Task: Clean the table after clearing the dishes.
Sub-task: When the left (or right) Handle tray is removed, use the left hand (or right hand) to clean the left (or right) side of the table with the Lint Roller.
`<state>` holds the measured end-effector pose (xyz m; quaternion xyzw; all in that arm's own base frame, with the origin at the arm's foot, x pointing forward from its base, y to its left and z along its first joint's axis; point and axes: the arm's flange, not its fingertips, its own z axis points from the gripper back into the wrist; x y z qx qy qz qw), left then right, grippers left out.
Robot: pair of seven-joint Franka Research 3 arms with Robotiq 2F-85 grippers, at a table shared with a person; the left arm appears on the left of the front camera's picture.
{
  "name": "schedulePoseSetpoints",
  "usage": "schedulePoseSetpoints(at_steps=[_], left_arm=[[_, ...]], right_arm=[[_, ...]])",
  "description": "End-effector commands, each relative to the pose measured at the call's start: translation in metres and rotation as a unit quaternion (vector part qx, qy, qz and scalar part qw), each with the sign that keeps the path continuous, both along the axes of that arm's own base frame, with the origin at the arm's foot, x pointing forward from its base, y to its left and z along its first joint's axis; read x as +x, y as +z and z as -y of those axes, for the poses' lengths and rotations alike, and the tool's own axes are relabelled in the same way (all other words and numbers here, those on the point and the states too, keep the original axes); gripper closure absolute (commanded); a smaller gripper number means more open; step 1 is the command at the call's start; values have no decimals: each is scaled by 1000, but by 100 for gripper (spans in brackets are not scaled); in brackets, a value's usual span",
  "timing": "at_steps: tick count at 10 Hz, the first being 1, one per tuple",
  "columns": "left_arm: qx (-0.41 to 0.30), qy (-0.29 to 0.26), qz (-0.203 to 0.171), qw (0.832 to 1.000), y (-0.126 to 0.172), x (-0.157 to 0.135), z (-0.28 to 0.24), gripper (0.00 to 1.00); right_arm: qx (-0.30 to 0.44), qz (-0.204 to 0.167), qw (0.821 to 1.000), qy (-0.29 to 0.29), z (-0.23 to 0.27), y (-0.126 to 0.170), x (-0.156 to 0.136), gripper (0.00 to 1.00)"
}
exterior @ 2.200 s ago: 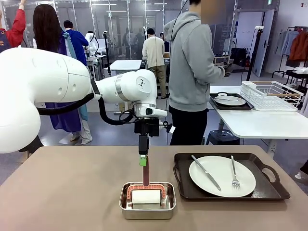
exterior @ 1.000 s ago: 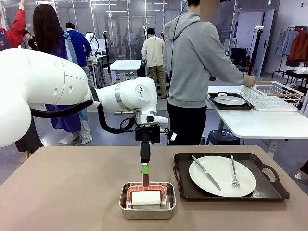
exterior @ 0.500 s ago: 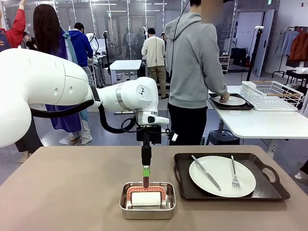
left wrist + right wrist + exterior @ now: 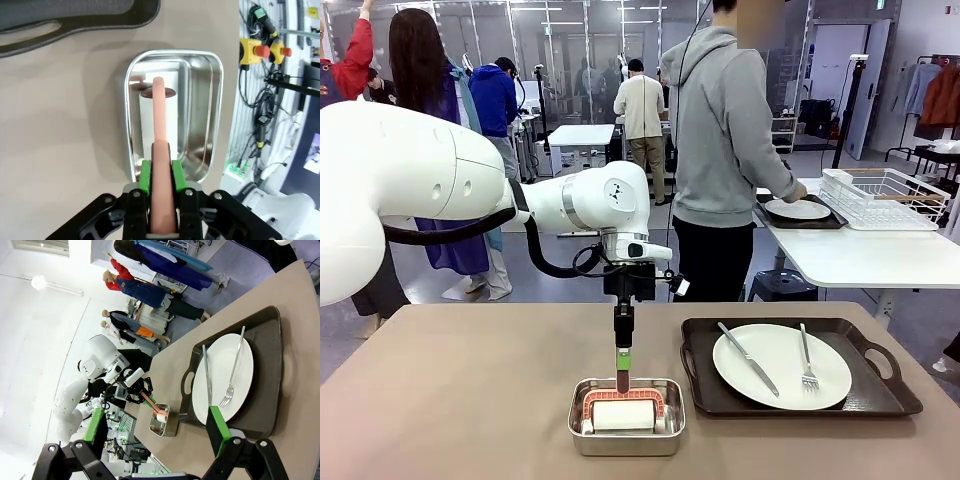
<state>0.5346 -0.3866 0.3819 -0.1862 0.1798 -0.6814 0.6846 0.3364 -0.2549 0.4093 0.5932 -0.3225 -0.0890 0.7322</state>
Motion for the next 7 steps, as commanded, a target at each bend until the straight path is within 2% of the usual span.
schedulePoseSetpoints(at_steps=[1, 2, 3, 4, 6, 7], left_arm=[[18, 12, 13, 1000, 9, -12, -12, 100], [-1, 11, -4, 1000, 21, -16, -18, 100], [-10, 43, -10, 999, 48, -28, -34, 87], [-12, 70, 1, 997, 78, -42, -54, 87], [-40, 176, 5, 984, 131, -64, -120, 87], [-76, 264, 4, 961, 140, -68, -168, 87]], right_arm=[[2, 0, 1000, -2, -1, 4, -1, 0], [2, 0, 1000, -2, -1, 4, -1, 0], [2, 0, 1000, -2, -1, 4, -1, 0], [2, 0, 1000, -2, -1, 4, -1, 0], [2, 0, 1000, -2, -1, 4, -1, 0], [2, 0, 1000, -2, -1, 4, -1, 0]])
